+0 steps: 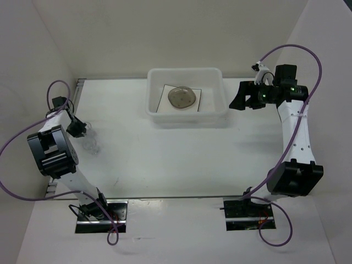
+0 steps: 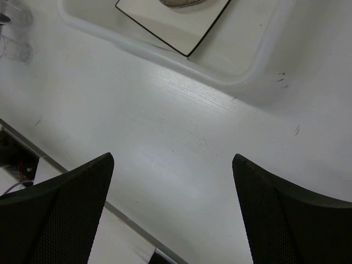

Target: Place the mixed dishes into the plastic bin

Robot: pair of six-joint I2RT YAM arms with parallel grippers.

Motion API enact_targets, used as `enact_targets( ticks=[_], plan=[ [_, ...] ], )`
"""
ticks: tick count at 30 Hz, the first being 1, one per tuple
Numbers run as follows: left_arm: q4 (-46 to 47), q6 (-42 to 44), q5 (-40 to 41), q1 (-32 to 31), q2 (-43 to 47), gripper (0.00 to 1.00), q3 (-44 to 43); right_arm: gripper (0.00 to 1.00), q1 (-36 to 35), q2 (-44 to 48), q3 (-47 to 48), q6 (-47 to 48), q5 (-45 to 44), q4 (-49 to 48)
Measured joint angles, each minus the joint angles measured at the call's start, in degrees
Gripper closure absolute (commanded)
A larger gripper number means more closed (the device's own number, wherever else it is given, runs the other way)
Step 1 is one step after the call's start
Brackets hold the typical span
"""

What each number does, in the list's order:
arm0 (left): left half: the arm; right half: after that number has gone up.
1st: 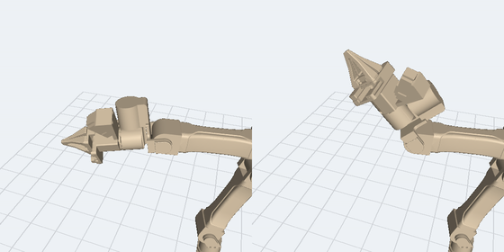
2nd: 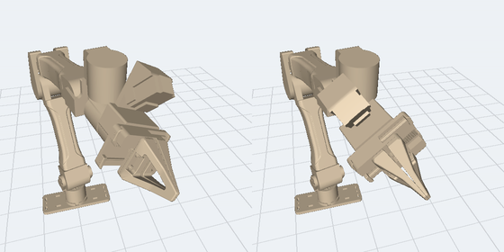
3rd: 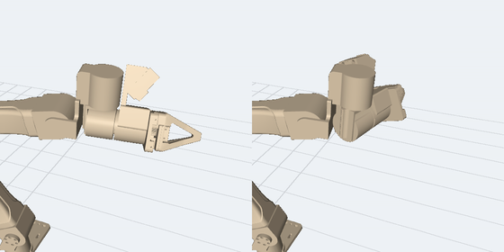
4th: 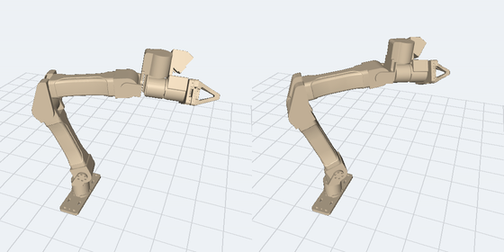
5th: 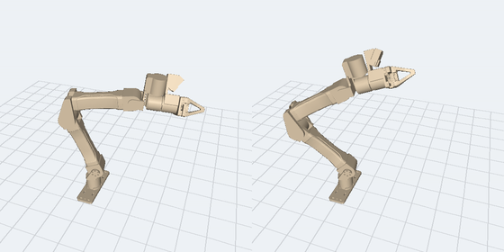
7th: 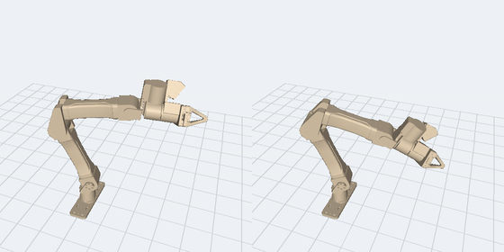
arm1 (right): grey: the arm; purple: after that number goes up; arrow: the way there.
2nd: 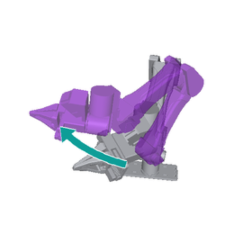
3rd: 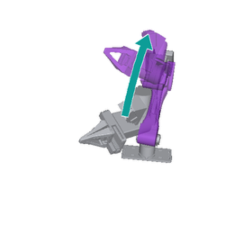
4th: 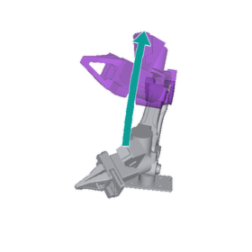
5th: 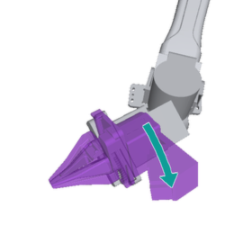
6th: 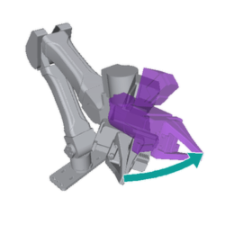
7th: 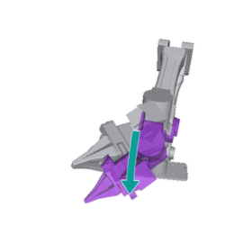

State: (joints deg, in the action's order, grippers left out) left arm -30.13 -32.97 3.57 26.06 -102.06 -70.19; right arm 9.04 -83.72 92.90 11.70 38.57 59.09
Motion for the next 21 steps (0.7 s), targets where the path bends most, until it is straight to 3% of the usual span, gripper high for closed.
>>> enact_targets(
  ticks=[7, 12, 17, 21],
  plan=[
    [-3.1, -0.5, 2.3, 0.0, 1.0, 1.0, -9.7, 0.07, 0.0, 0.4, -0.4, 0.0, -0.2, 0.0],
    [-1.2, -5.3, -2.1, -1.1, 5.0, 1.0, -18.4, 0.07, 0.0, 0.5, -0.7, 0.0, -0.2, -0.3],
    [6.2, -11.0, -7.8, -11.8, 7.4, 1.0, -20.3, 0.07, 0.0, 0.9, -1.3, 0.2, -0.2, -0.8],
    [5.6, -9.0, -10.8, -23.2, -2.1, 1.0, -33.3, 0.07, 0.2, 1.9, -2.8, 0.4, -0.1, -1.3]
  ],
)
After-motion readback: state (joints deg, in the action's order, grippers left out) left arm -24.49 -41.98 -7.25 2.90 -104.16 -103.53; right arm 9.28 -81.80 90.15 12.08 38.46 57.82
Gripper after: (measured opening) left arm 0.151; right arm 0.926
